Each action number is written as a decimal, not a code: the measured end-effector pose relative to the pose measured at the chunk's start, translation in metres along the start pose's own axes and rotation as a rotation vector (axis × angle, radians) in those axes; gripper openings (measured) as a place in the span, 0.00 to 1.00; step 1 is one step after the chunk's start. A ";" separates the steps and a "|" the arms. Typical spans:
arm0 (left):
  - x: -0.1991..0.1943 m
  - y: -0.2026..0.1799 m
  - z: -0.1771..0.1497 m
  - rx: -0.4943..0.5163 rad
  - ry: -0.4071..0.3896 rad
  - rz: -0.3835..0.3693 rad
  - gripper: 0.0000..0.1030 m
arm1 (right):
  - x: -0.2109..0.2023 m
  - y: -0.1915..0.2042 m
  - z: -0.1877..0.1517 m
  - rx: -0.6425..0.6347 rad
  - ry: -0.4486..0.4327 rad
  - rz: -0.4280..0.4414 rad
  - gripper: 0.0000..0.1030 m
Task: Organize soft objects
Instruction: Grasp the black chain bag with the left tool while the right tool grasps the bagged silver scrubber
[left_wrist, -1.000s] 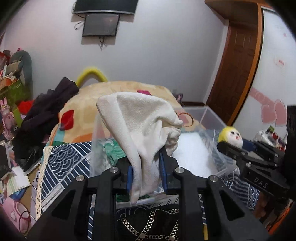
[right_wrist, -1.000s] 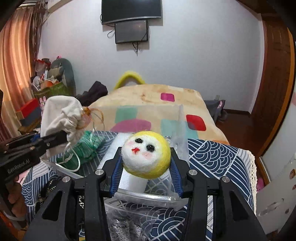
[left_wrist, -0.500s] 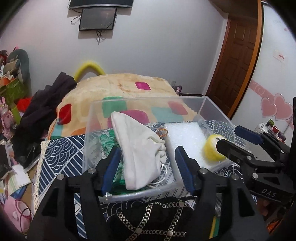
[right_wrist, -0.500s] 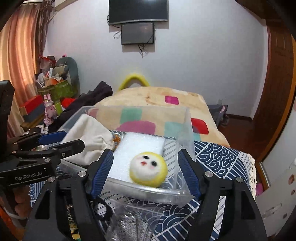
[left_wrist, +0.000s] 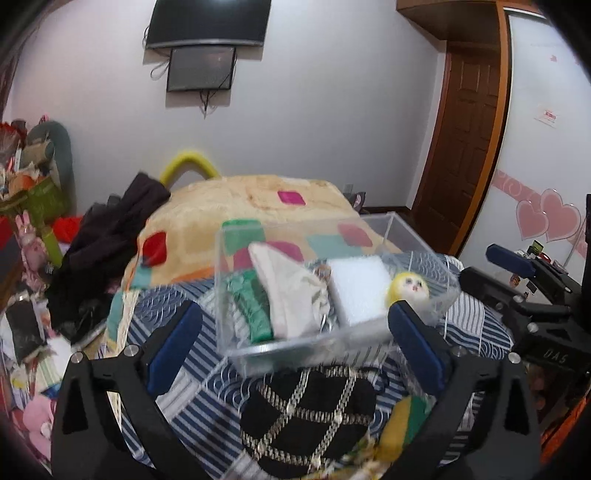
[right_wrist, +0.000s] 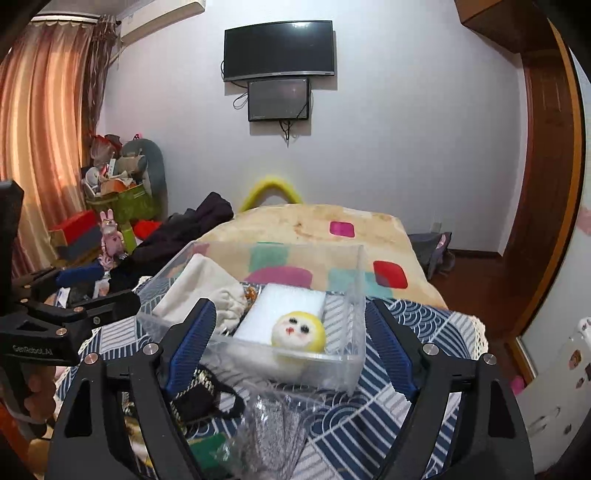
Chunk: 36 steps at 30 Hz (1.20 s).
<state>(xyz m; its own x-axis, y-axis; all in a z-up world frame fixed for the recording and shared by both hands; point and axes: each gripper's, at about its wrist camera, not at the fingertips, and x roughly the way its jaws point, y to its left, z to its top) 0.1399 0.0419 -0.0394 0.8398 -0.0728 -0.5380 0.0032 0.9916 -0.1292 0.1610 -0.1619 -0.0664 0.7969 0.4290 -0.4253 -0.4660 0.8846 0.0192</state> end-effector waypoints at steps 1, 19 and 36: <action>0.000 0.002 -0.002 -0.005 0.010 -0.002 0.99 | 0.000 0.000 -0.003 0.002 0.005 0.003 0.79; 0.030 -0.005 -0.074 0.016 0.148 -0.010 0.85 | 0.041 -0.003 -0.061 0.046 0.222 0.040 0.78; 0.046 0.015 -0.087 -0.054 0.183 -0.055 0.20 | 0.044 -0.003 -0.078 0.061 0.294 0.128 0.27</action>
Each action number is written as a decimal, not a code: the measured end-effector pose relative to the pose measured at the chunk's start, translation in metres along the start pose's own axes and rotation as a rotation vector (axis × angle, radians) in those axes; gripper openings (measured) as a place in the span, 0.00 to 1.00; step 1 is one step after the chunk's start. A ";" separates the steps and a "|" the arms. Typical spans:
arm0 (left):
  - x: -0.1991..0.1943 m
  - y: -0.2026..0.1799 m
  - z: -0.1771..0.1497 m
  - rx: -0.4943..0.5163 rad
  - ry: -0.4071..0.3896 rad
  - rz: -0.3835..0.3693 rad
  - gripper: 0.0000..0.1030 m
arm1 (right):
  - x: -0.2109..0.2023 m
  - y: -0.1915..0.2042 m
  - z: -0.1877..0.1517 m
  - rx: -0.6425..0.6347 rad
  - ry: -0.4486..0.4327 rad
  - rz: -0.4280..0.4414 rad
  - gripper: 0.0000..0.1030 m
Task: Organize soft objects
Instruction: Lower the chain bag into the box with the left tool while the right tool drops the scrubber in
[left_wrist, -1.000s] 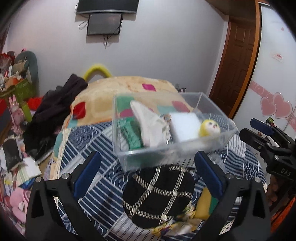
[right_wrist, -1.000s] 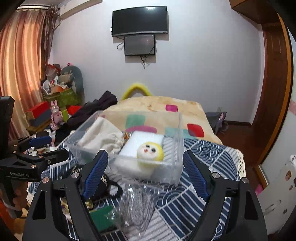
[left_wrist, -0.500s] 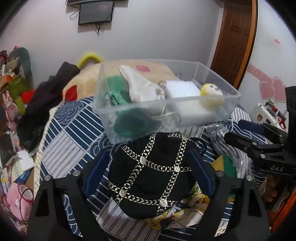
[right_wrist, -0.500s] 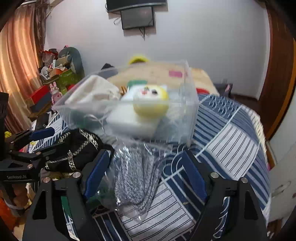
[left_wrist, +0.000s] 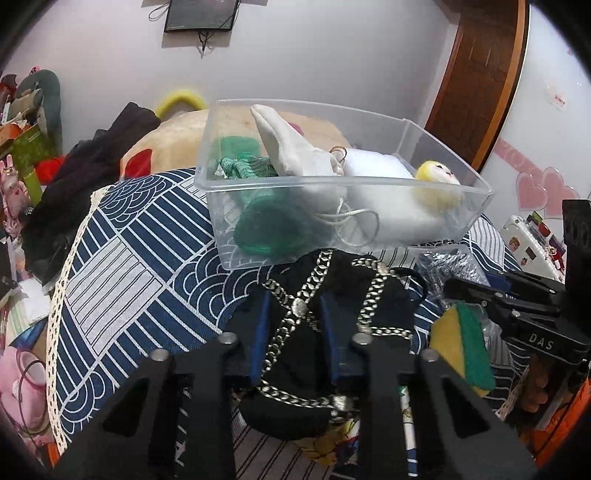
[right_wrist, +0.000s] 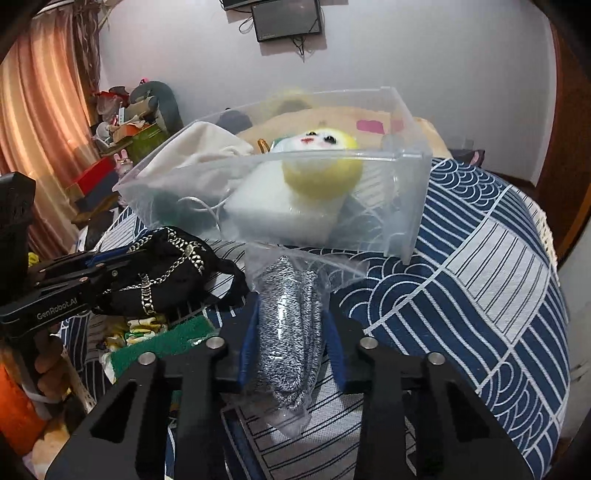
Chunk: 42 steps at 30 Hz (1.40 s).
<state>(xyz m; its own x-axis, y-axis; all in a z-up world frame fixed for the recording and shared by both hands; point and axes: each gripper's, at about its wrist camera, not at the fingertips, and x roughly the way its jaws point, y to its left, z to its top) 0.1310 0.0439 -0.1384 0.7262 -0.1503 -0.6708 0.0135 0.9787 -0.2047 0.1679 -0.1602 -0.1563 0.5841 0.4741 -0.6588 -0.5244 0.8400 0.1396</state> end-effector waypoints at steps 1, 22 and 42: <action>-0.001 0.000 -0.001 0.002 -0.001 -0.001 0.19 | -0.002 0.001 -0.001 -0.005 -0.006 -0.013 0.26; -0.085 -0.005 0.017 0.008 -0.198 -0.050 0.11 | -0.052 0.000 0.019 -0.001 -0.177 -0.095 0.24; -0.102 -0.013 0.084 0.035 -0.376 -0.003 0.11 | -0.054 0.035 0.090 -0.097 -0.353 -0.064 0.24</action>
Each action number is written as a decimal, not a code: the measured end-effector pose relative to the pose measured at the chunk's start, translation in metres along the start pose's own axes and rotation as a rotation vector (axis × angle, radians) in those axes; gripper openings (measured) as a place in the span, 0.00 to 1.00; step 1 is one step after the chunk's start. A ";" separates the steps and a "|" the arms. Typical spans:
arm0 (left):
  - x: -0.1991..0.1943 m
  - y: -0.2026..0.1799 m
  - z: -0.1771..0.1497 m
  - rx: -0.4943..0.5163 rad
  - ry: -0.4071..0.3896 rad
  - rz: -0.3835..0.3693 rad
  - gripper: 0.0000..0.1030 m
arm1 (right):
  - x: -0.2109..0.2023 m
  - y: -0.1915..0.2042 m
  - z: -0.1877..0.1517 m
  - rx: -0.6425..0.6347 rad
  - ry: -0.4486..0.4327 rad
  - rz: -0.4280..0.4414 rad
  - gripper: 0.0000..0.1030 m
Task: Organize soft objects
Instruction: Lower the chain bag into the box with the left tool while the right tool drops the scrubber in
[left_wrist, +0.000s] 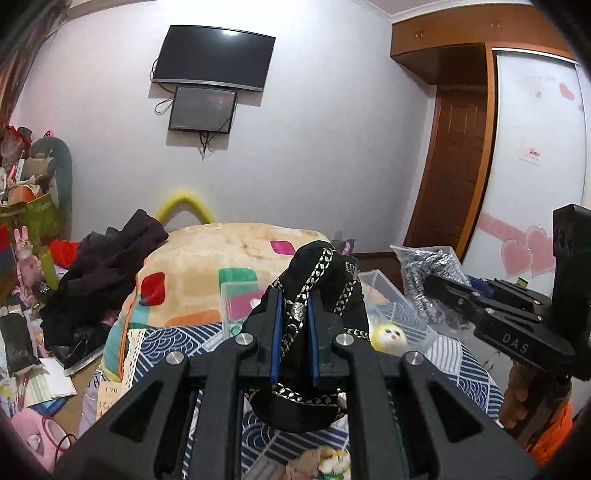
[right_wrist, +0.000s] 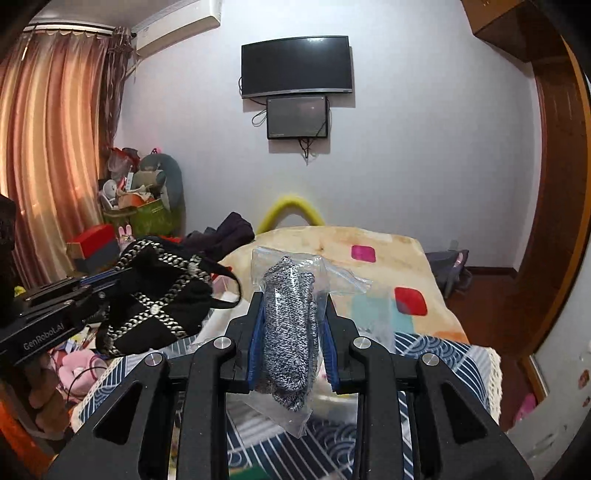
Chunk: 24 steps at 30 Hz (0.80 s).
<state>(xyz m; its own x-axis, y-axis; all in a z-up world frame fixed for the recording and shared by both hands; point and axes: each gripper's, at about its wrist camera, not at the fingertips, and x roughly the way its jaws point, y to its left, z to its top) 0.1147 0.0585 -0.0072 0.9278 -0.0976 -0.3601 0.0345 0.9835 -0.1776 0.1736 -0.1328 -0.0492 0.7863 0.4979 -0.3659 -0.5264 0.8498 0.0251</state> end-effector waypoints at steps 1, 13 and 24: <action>0.004 0.001 0.002 -0.005 0.003 0.001 0.11 | 0.004 0.002 0.001 -0.005 0.004 -0.001 0.24; 0.073 0.011 -0.012 -0.055 0.149 -0.035 0.11 | 0.057 0.008 -0.015 0.005 0.146 0.028 0.24; 0.111 0.011 -0.034 -0.024 0.237 0.001 0.14 | 0.083 0.006 -0.026 -0.015 0.262 0.030 0.24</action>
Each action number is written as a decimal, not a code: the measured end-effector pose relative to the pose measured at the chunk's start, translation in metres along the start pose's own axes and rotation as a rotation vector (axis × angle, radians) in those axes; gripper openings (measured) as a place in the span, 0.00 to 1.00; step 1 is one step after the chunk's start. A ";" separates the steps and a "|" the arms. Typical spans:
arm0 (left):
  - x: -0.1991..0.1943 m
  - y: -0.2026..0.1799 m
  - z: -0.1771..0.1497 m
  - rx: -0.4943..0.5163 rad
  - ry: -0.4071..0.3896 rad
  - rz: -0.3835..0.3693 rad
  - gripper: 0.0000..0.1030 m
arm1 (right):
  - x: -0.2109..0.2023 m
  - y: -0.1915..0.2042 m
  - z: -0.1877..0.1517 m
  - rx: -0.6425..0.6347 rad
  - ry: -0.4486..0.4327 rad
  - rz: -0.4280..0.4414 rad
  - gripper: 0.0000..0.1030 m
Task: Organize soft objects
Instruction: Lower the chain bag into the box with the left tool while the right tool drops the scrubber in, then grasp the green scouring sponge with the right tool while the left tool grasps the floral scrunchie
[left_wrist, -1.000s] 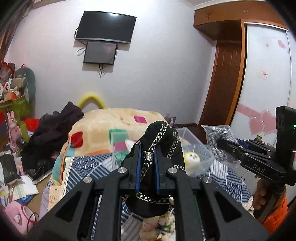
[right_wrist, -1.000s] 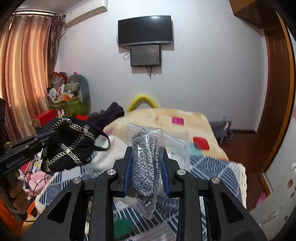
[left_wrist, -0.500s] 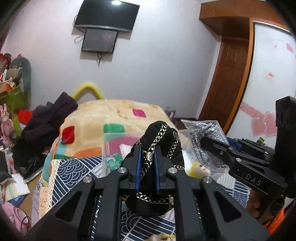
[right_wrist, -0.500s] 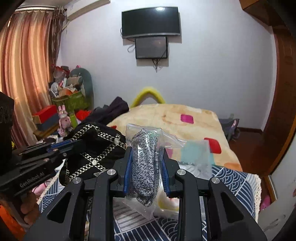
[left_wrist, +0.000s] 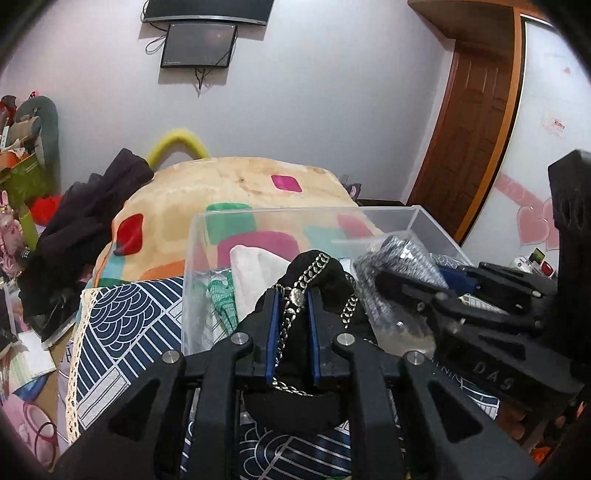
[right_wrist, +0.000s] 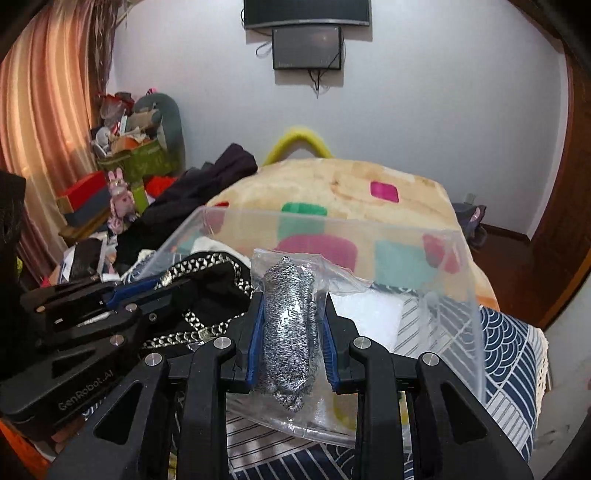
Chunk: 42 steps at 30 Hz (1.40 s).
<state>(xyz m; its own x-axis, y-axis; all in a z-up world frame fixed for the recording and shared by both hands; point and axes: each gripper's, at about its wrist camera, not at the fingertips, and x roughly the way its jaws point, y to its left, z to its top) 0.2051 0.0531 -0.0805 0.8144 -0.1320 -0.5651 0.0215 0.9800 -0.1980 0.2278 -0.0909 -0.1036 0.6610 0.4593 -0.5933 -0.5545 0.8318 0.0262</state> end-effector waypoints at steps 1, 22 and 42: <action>0.001 0.000 0.000 -0.001 0.002 0.001 0.15 | 0.001 0.001 -0.001 -0.002 0.009 0.000 0.24; -0.036 -0.015 0.004 0.066 -0.020 0.040 0.54 | -0.043 -0.005 0.003 -0.013 -0.075 0.002 0.36; -0.125 -0.034 -0.028 0.137 -0.117 0.049 0.87 | -0.086 0.020 -0.043 -0.019 -0.137 0.010 0.69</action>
<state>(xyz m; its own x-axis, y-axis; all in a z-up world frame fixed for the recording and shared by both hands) 0.0863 0.0325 -0.0251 0.8781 -0.0730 -0.4728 0.0524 0.9970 -0.0567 0.1378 -0.1269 -0.0870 0.7178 0.5067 -0.4776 -0.5696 0.8218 0.0159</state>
